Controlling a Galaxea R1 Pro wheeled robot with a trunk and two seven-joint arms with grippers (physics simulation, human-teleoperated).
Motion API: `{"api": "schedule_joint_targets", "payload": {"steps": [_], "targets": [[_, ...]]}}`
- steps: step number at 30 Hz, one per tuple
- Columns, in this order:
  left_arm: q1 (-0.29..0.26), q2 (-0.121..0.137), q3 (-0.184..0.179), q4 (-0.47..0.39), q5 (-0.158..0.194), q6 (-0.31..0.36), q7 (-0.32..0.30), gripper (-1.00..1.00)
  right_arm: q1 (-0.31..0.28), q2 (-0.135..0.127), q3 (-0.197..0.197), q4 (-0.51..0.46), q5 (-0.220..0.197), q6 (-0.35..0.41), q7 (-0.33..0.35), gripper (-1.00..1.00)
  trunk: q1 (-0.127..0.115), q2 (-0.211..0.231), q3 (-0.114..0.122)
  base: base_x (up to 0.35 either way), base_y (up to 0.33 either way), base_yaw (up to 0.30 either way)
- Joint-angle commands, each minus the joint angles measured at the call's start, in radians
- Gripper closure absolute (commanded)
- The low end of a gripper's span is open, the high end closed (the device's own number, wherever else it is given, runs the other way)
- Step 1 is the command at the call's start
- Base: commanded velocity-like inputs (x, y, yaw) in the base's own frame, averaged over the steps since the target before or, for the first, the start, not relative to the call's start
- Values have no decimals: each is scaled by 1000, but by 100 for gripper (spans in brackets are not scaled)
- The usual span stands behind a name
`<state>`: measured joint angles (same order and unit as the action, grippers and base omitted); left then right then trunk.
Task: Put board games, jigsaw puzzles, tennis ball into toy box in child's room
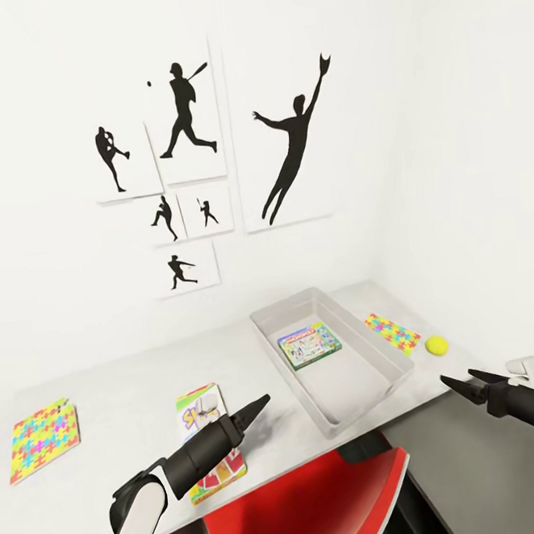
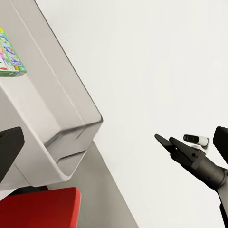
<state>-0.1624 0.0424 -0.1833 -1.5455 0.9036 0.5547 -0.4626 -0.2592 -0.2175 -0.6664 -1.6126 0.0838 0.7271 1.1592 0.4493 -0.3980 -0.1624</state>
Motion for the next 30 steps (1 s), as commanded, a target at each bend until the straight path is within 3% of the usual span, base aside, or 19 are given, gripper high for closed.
{"api": "schedule_joint_targets", "payload": {"steps": [1, 30], "targets": [[0, 1, 0, 0, 9, 6, 2, -100, -2, 0, -2, -1, 9, 6, 9, -100, 1, -2, 0, 0, 0, 0], [6, 1, -1, 4, 7, -1, 1, -100, -2, 2, -3, -1, 8, -14, 7, -100, 1, -2, 47, 0, 0, 1]]}}
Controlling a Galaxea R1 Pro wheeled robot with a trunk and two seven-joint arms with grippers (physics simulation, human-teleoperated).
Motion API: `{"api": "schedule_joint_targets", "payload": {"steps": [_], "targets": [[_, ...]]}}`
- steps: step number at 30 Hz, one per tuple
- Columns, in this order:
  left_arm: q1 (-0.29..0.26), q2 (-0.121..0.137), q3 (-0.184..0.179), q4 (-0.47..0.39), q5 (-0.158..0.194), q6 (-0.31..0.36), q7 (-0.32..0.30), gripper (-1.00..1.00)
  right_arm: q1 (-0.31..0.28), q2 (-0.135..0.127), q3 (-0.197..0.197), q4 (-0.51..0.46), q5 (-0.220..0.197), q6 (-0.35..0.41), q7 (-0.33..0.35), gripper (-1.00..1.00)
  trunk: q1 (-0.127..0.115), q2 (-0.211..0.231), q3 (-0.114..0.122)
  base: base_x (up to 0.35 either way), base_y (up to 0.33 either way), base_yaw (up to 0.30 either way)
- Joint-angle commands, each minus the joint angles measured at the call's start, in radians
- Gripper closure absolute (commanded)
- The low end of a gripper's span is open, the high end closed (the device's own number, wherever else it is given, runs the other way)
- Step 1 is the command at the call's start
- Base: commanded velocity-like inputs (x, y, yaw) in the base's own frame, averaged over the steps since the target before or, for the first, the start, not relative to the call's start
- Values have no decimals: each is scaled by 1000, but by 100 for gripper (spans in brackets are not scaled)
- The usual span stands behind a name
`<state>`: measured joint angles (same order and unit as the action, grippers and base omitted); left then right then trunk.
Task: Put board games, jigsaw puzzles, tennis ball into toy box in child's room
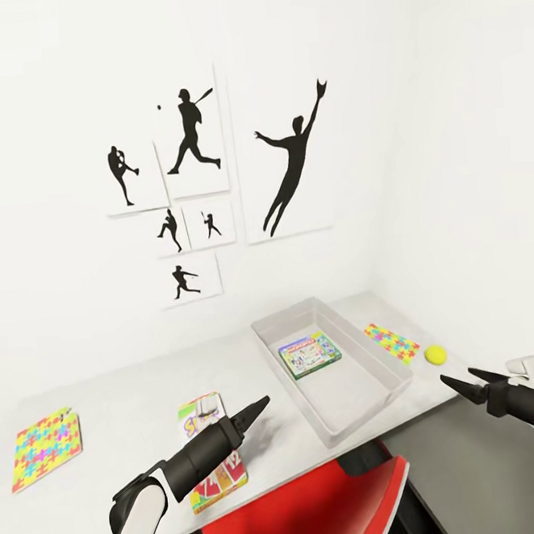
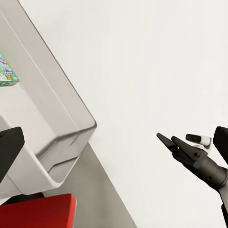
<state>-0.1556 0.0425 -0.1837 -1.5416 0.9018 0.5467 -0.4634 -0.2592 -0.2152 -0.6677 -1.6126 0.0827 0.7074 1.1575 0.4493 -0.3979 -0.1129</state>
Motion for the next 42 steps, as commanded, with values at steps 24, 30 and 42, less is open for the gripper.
{"api": "schedule_joint_targets", "payload": {"steps": [24, 30, 42], "targets": [[30, 10, 2, 21, 19, 0, 15, -100, -7, 17, 13, 8, -5, -7, 15, -100, 1, -2, 5, 0, 0, 4], [30, 10, 2, 21, 19, 0, 15, -100, -7, 17, 13, 8, -5, -7, 15, -100, 1, -2, 5, 0, 0, 0], [30, 10, 2, 21, 19, 0, 15, -100, -7, 17, 13, 8, -5, -7, 15, -100, 1, -2, 5, 0, 0, 0]]}}
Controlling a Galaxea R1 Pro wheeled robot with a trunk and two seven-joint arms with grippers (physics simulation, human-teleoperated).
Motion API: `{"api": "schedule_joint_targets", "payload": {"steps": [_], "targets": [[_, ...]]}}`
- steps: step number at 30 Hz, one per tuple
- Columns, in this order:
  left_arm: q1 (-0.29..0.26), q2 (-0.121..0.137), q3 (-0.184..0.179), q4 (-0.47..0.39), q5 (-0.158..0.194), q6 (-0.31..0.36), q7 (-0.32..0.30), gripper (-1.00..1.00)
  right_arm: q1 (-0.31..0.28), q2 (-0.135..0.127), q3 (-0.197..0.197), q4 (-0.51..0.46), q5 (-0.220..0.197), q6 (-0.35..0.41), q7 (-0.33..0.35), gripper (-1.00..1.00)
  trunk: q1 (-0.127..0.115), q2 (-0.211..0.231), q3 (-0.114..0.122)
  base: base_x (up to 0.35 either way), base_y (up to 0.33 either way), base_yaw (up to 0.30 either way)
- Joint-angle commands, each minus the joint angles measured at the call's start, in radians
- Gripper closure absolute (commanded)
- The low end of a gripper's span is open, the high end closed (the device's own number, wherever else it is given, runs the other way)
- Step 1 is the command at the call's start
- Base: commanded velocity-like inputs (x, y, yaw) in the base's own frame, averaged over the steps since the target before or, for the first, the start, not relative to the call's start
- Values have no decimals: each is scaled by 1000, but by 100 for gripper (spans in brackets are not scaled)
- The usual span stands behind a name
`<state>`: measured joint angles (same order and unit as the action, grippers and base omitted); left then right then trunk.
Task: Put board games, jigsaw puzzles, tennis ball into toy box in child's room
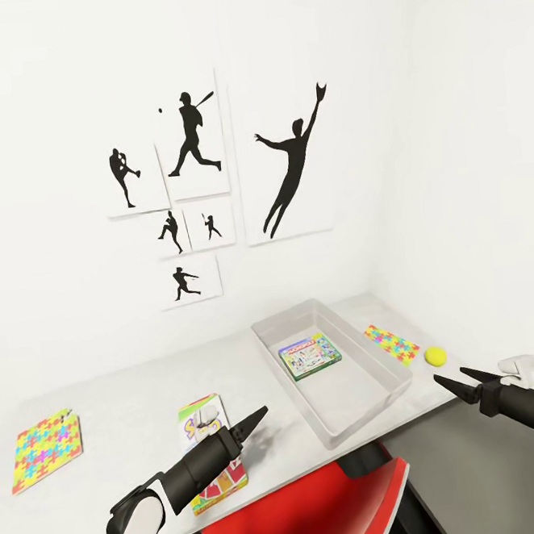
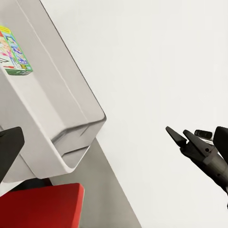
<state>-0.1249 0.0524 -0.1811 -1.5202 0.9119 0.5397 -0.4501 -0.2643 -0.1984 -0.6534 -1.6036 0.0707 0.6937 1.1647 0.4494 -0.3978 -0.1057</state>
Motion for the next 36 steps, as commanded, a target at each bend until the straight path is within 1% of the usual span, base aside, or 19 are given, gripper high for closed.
{"api": "schedule_joint_targets", "payload": {"steps": [1, 16, 19, 24, 31, 36], "targets": [[-1, 1, 0, 0, 9, 7, 2, -100, -2, 0, -2, -1, 7, 6, 8, -100, 1, -2, -2, 0, 0, 0], [-1, 1, 0, 0, 9, 7, 2, -100, -2, 0, -2, -1, 7, 6, 8, -100, 1, -2, -2, 0, 0, 0], [6, 5, -7, -17, 6, 7, -4, -100, -1, 1, -16, -3, 8, 6, 21, -100, 1, -2, -2, 0, 0, 0], [14, 10, -18, -38, -3, 5, -8, -100, 0, 1, -42, -8, -7, 14, 50, -100, 1, -2, -2, 0, 0, 0], [17, 12, -22, -45, -6, 5, -10, -100, 1, 2, -53, -10, -13, 18, 89, -100, 1, -2, -2, -20, -1, 0], [18, 13, -23, -48, -7, 6, -11, -100, 2, 2, -55, -11, -15, 19, 117, -100, 1, -2, -2, -156, -10, 0]]}}
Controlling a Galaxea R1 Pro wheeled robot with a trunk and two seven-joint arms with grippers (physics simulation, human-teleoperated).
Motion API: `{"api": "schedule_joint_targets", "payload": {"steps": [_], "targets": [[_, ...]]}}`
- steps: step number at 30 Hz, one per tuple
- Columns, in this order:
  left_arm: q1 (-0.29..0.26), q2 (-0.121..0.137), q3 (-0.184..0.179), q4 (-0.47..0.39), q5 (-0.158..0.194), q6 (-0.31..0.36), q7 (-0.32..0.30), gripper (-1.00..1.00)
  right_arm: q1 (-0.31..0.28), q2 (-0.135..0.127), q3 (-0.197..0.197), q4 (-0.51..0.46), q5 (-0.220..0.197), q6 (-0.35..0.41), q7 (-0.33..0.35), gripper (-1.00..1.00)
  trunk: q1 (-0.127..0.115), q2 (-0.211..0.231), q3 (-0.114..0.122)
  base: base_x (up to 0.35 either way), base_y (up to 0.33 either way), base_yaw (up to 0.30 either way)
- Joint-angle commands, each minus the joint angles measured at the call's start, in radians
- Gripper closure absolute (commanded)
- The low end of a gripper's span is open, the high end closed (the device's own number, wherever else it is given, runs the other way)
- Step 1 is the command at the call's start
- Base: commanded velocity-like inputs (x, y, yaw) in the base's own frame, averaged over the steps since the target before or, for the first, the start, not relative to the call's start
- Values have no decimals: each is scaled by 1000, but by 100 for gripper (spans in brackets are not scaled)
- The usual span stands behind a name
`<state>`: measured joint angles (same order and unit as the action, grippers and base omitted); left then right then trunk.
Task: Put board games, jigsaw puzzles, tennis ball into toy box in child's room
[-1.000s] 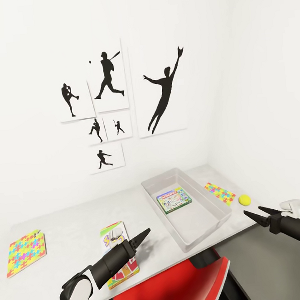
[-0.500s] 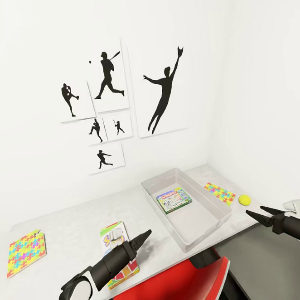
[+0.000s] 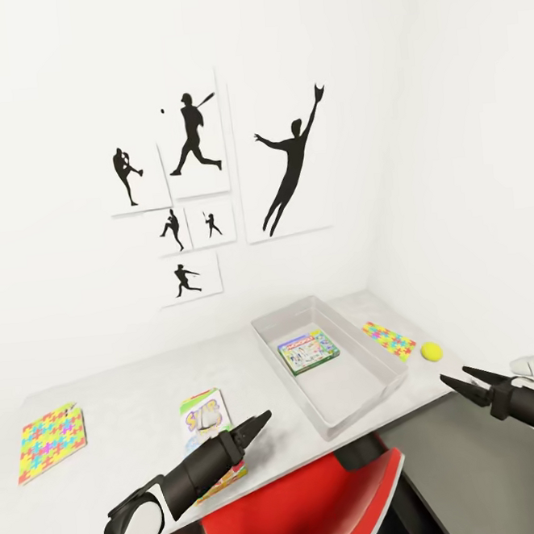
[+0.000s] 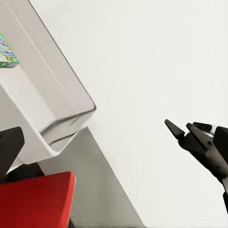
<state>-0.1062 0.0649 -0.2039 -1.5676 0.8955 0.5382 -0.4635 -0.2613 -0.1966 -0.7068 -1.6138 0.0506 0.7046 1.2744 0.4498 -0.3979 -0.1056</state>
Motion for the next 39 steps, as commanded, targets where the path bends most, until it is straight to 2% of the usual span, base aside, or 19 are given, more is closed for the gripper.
{"api": "schedule_joint_targets", "payload": {"steps": [1, 12, 30, 39], "targets": [[-1, 1, -1, -1, 9, 7, 2, -100, -1, 0, -2, -1, 5, 9, 13, -100, 0, -2, -2, -223, -8, 0], [0, 1, -1, -3, 8, 6, 2, -100, -1, 0, -4, -1, 3, 10, 23, -100, 0, -2, -2, -231, -4, 0], [1, 1, -2, -5, 8, 6, 1, -100, -1, 0, -4, -2, 2, 11, 26, -100, 0, -2, -2, -59, 0, 0], [1, 1, 0, -6, 8, 6, -1, -100, -2, 0, -8, -2, 3, 41, 21, -100, 0, -2, -2, -284, 0, 1]]}}
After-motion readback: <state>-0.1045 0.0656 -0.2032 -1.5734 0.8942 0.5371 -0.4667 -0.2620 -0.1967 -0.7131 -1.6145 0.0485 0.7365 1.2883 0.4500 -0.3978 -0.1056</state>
